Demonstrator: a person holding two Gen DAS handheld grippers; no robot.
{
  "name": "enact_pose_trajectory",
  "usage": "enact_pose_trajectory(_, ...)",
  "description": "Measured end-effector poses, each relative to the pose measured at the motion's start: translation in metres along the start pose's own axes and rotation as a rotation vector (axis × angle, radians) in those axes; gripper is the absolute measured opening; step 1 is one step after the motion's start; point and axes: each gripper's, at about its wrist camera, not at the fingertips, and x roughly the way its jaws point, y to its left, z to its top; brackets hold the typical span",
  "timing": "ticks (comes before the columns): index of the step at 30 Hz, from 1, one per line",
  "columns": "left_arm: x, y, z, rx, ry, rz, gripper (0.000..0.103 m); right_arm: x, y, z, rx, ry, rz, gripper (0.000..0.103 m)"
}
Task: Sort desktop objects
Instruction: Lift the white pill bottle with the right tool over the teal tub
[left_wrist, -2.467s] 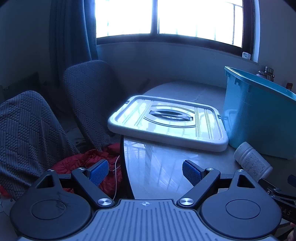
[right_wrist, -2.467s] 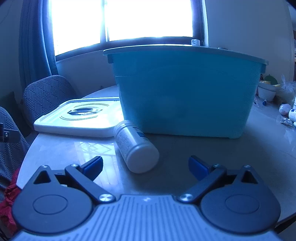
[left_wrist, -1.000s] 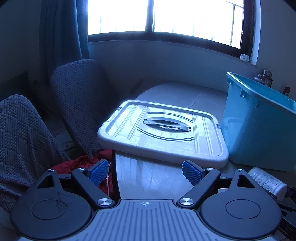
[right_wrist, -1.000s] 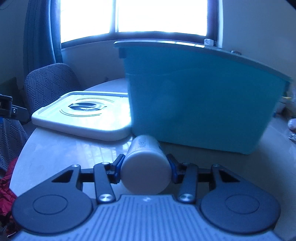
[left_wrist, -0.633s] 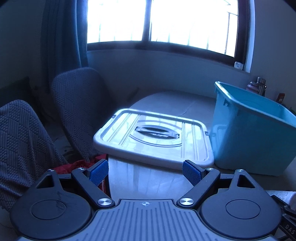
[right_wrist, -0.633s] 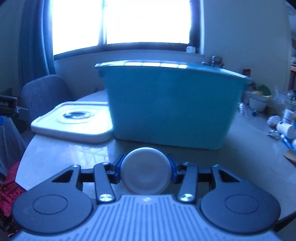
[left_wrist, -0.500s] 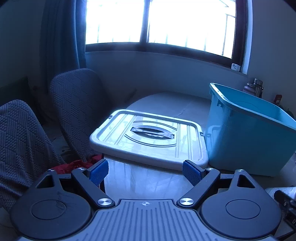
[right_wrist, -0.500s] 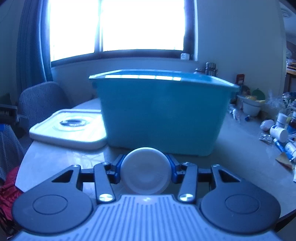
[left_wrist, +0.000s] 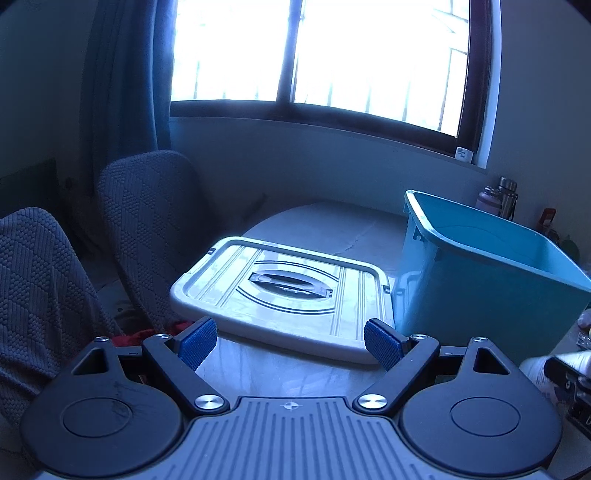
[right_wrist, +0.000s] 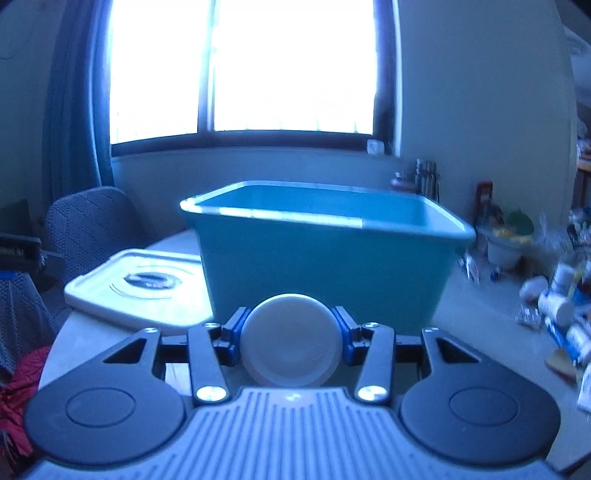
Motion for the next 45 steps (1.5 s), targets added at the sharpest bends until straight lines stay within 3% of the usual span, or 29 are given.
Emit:
enact_pose_trajectory(23, -0.003, -0.027, 0.027, -0.032, -0.029, -0.075, 0.089, 0.004, -0.018, 0.057, 0.011, -0.081, -0.014, 0.048)
enact_pose_trajectory(45, -0.004, -0.041, 0.048, -0.036, -0.028, -0.127, 0.089, 0.004, -0.016, 0.086, -0.015, -0.138, -0.020, 0.048)
